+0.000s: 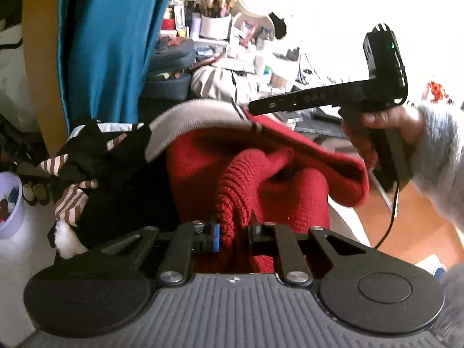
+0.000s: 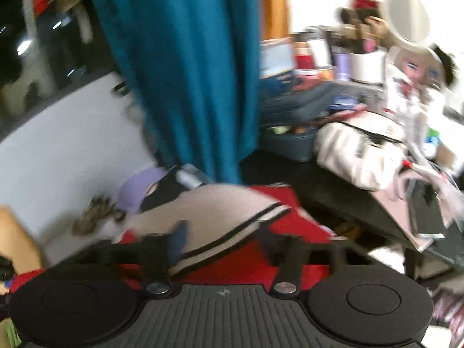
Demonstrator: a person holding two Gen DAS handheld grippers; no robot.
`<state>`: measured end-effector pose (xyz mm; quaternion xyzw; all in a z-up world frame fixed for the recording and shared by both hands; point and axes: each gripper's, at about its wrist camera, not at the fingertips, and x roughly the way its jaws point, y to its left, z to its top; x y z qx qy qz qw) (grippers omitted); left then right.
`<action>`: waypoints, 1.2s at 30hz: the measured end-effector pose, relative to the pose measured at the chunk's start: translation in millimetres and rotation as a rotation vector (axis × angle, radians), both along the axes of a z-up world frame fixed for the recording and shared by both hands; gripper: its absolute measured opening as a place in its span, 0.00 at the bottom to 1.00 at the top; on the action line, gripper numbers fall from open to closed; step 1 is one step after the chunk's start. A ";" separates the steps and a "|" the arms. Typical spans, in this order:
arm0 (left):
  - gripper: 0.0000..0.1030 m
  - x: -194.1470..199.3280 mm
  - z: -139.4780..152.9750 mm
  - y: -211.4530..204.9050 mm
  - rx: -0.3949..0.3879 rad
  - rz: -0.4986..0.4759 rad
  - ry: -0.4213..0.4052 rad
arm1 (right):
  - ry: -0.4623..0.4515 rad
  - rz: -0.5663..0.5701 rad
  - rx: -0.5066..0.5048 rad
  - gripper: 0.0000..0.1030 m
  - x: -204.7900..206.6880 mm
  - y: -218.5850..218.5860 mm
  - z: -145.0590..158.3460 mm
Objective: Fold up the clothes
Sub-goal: 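Close the left gripper on the red sweater while the right gripper holds its edge, then lift the red sweater high with both grippers, pulling it off the pile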
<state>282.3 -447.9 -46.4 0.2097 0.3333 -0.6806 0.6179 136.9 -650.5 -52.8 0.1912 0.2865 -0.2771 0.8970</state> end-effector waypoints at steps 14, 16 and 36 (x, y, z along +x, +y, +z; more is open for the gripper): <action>0.16 -17.9 14.6 31.2 -0.092 0.210 -0.168 | -0.170 -0.221 0.155 0.07 -38.7 -7.1 1.4; 0.15 -15.8 18.5 41.1 -0.109 0.248 -0.147 | -0.218 -0.281 0.153 0.07 -64.6 -4.5 10.4; 0.14 5.2 17.5 92.8 -0.146 0.515 -0.246 | -0.309 -0.977 0.396 0.06 -288.5 119.4 -80.5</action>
